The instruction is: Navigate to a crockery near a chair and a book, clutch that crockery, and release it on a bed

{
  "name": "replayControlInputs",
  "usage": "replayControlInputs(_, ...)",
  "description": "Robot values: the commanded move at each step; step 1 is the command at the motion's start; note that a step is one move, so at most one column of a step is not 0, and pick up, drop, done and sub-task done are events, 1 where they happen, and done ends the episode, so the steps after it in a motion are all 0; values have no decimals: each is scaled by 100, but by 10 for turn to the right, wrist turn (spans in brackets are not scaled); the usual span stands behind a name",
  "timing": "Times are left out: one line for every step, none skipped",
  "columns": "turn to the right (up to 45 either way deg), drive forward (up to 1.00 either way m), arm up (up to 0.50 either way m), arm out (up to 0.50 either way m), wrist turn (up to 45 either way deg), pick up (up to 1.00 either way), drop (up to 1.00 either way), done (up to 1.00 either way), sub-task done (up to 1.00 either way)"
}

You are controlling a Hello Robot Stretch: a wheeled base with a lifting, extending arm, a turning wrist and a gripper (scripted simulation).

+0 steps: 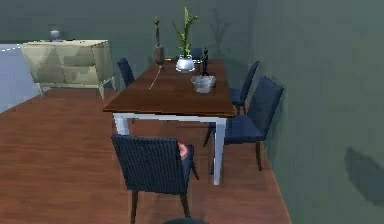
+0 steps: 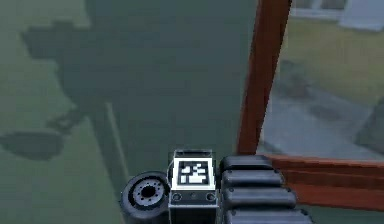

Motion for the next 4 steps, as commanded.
replayControlInputs(0, 15, 0, 0, 0, 0, 0, 0, 0)
replayControlInputs(-450, 0, 0, 0, 0, 0, 0, 0, 0)
replayControlInputs(-150, 0, 0, 0, 0, 0, 0, 0, 0)
replayControlInputs(0, 80, 0, 0, 0, 0, 0, 0, 0)
